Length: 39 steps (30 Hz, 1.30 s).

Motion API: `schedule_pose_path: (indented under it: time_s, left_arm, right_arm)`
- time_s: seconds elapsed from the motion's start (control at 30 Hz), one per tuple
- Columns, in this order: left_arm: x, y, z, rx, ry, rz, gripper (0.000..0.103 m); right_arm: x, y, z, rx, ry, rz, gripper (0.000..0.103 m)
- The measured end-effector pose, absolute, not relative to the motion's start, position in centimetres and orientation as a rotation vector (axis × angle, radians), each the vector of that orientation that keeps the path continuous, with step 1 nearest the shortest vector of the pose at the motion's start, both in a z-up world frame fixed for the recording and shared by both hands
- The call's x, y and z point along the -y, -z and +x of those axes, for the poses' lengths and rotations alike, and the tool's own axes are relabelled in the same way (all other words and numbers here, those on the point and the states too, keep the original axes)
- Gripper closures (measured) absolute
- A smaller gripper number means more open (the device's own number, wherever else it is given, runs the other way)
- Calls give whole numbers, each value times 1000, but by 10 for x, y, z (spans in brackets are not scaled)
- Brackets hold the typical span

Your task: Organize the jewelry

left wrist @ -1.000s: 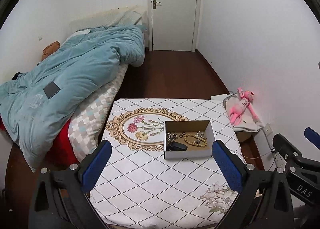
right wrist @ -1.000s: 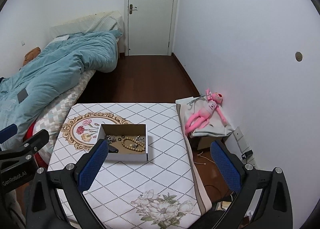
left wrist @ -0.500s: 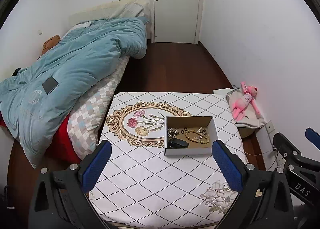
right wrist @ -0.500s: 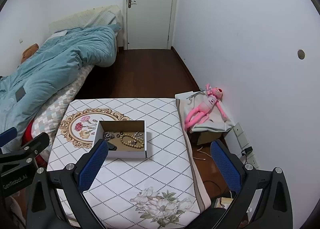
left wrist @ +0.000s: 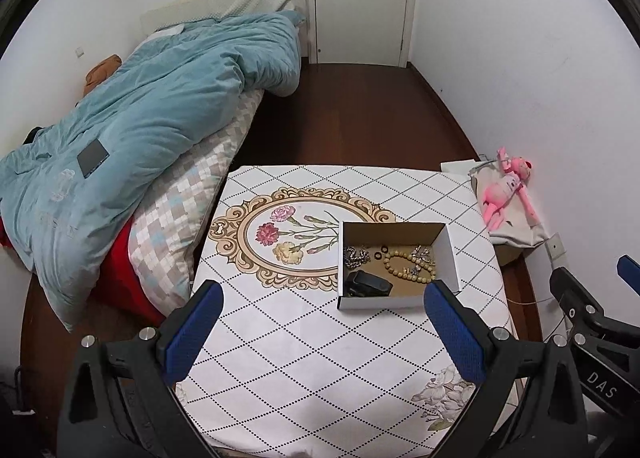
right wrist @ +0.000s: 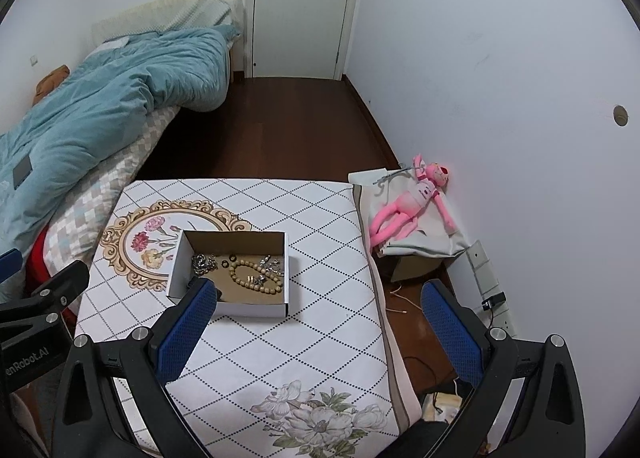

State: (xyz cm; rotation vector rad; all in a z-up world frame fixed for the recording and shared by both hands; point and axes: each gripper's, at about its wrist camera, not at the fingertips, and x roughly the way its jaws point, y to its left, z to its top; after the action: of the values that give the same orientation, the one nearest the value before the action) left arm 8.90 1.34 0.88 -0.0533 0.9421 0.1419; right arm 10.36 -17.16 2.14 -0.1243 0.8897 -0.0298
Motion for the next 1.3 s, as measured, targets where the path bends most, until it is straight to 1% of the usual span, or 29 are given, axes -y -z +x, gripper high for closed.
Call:
schedule_pose_path:
  time_s: [0.4, 1.3]
  left_arm:
    - [-13, 4, 96, -984, -123, -66, 0]
    - [-12, 3, 96, -973, -101, -68, 0]
  right_arm:
    - [175, -9, 111, -926, 42, -129, 0]
    - [169, -5, 109, -937, 35, -132, 0]
